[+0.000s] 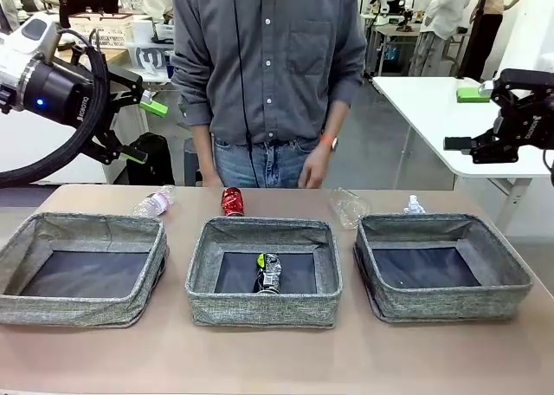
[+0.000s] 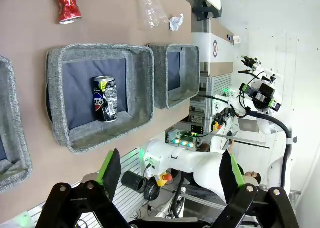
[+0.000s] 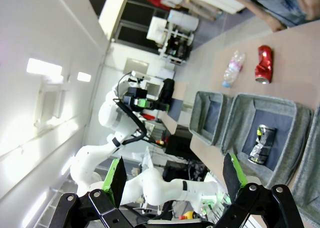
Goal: Sort the waste into the appropriate baskets.
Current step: Pick up the waste item pointed out by the person.
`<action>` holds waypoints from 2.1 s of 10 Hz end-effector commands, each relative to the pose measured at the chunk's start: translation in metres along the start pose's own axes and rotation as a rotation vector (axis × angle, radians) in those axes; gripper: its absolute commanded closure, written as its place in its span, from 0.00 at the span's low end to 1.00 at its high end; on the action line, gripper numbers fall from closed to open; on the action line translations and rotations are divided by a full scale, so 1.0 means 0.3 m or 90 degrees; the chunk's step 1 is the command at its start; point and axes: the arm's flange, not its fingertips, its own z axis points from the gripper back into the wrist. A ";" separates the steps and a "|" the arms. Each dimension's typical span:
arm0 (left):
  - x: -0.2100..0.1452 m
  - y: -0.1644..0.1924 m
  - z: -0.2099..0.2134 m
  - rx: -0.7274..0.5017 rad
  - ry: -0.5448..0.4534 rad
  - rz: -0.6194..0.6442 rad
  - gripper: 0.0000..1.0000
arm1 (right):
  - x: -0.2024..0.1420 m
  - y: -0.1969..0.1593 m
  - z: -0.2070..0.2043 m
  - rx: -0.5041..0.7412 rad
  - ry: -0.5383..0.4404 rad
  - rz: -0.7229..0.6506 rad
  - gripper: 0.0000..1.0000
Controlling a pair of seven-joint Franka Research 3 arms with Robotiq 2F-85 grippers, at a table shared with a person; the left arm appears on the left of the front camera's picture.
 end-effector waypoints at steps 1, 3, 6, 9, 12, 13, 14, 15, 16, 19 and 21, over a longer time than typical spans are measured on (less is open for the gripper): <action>0.002 0.001 0.005 0.002 0.007 -0.003 0.00 | 0.010 0.014 -0.008 0.012 -0.007 -0.007 0.00; 0.002 0.001 0.005 0.002 0.007 -0.003 0.00 | 0.010 0.014 -0.008 0.012 -0.007 -0.007 0.00; 0.002 0.001 0.005 0.002 0.007 -0.003 0.00 | 0.007 0.050 -0.056 -0.270 0.023 0.176 0.00; 0.002 0.001 0.005 0.002 0.007 -0.003 0.00 | -0.031 0.123 -0.282 -1.224 0.105 0.848 0.00; 0.002 0.001 0.005 0.002 0.007 -0.003 0.00 | -0.058 0.156 -0.305 -0.390 0.178 0.324 0.00; 0.002 0.001 0.005 0.002 0.007 -0.003 0.00 | -0.064 0.160 -0.338 -0.466 0.215 0.396 0.00; 0.002 0.001 0.005 0.002 0.007 -0.003 0.00 | -0.089 0.188 -0.328 -0.718 0.268 0.289 0.00; 0.002 0.001 0.005 0.002 0.007 -0.003 0.00 | -0.039 0.175 -0.402 -0.719 0.343 0.318 0.00; 0.002 0.001 0.005 0.002 0.007 -0.003 0.00 | 0.052 0.140 -0.480 -0.726 0.364 0.303 0.00; 0.002 0.001 0.005 0.002 0.007 -0.003 0.00 | 0.284 -0.057 -0.714 -0.721 0.326 0.296 0.00; 0.002 0.001 0.005 0.002 0.007 -0.003 0.00 | 0.315 -0.173 -0.798 -0.745 0.250 0.350 0.00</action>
